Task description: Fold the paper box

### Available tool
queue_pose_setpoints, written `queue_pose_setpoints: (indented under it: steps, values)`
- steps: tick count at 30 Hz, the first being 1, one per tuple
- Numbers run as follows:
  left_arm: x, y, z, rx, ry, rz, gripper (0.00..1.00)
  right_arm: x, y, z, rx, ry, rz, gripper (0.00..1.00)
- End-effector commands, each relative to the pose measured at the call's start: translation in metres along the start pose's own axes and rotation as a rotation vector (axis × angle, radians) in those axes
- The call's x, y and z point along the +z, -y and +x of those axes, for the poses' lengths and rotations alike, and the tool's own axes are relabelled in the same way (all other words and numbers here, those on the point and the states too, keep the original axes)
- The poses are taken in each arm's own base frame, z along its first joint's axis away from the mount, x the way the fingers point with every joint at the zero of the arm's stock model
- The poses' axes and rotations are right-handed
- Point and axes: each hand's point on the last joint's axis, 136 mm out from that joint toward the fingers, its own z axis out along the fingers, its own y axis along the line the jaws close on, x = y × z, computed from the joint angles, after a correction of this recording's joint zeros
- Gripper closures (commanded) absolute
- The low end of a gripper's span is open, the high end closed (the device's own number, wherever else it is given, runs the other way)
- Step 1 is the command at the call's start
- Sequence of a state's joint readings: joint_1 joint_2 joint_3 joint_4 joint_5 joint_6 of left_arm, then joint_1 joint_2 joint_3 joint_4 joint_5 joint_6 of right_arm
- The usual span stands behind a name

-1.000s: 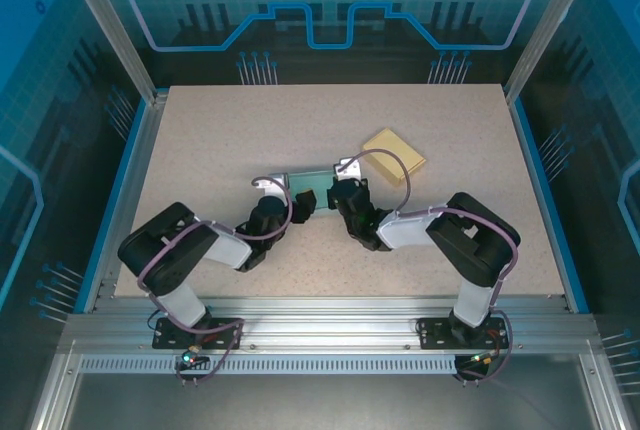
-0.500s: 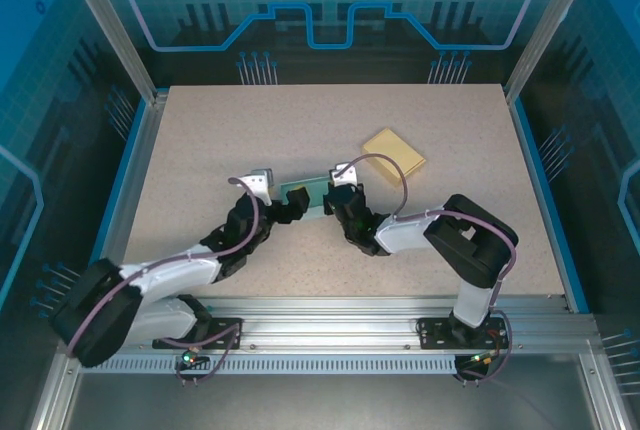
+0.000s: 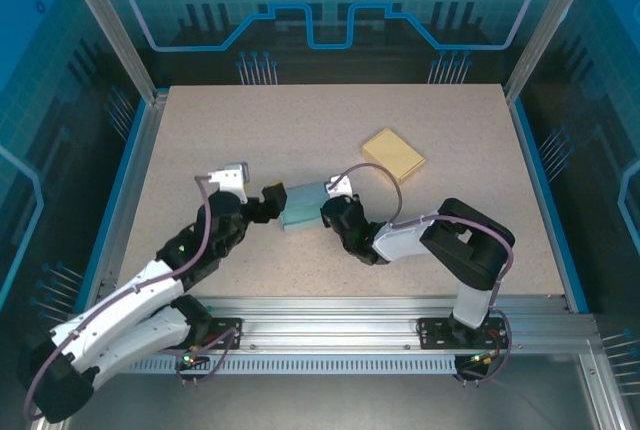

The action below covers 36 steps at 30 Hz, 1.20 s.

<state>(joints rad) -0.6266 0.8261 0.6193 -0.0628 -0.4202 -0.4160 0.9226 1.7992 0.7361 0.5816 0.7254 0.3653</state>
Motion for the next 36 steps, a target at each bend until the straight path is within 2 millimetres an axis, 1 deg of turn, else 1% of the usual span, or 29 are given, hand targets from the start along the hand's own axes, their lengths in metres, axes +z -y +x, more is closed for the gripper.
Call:
queue_pose_setpoints:
  steps: [1, 3, 5, 7, 8, 11, 12, 14, 16, 18, 23, 25, 26, 30, 32, 34, 36]
  values:
    - [0.002, 0.021, -0.014, 0.099, -0.112, 0.049, 0.12, -0.006, 0.002, 0.033, -0.112, -0.092, 0.014, 0.89]
    - [0.013, 0.036, -0.017, 0.106, -0.162, 0.104, 0.18, -0.007, 0.004, 0.034, -0.115, -0.091, 0.018, 0.88]
    - [0.026, 0.048, -0.015, 0.072, -0.214, 0.156, 0.29, -0.008, 0.004, 0.035, -0.116, -0.09, 0.017, 0.84]
    - [0.039, 0.056, -0.005, 0.043, -0.266, 0.194, 0.36, -0.011, 0.003, 0.033, -0.124, -0.085, 0.017, 0.78]
    - [0.045, 0.06, 0.0, 0.03, -0.283, 0.208, 0.37, -0.012, 0.003, 0.032, -0.128, -0.082, 0.019, 0.75]
    - [0.061, 0.068, 0.018, -0.025, -0.333, 0.252, 0.43, -0.019, 0.001, 0.029, -0.146, -0.076, 0.015, 0.61]
    - [0.066, 0.069, 0.025, -0.034, -0.353, 0.259, 0.45, -0.021, 0.001, 0.027, -0.151, -0.073, 0.013, 0.56]
    - [0.075, 0.071, 0.037, -0.052, -0.391, 0.269, 0.47, -0.025, 0.0, 0.023, -0.163, -0.066, 0.013, 0.49]
    - [0.082, 0.074, 0.048, -0.066, -0.425, 0.285, 0.49, -0.029, -0.001, 0.017, -0.17, -0.055, 0.009, 0.41]
    - [0.088, 0.077, 0.058, -0.08, -0.461, 0.301, 0.54, -0.032, -0.001, 0.012, -0.172, -0.046, 0.004, 0.34]
    - [0.1, 0.074, 0.082, -0.111, -0.519, 0.301, 0.55, -0.042, -0.006, -0.001, -0.182, -0.026, -0.031, 0.17]
    - [0.104, 0.072, 0.091, -0.123, -0.537, 0.3, 0.56, -0.049, -0.011, -0.007, -0.196, -0.013, -0.05, 0.08]
    - [0.105, 0.071, 0.096, -0.128, -0.544, 0.297, 0.56, -0.053, -0.013, -0.01, -0.204, -0.006, -0.06, 0.0]
    - [0.11, 0.065, 0.11, -0.147, -0.56, 0.289, 0.57, -0.075, -0.017, -0.023, -0.231, 0.024, -0.083, 0.0]
    - [0.111, 0.063, 0.115, -0.154, -0.56, 0.285, 0.57, -0.088, -0.014, -0.03, -0.236, 0.042, -0.084, 0.0]
    - [0.112, 0.06, 0.12, -0.158, -0.557, 0.283, 0.57, -0.101, -0.01, -0.036, -0.221, 0.061, -0.091, 0.0]
    - [0.114, 0.057, 0.127, -0.167, -0.557, 0.286, 0.56, -0.113, 0.005, -0.039, -0.193, 0.049, -0.07, 0.0]
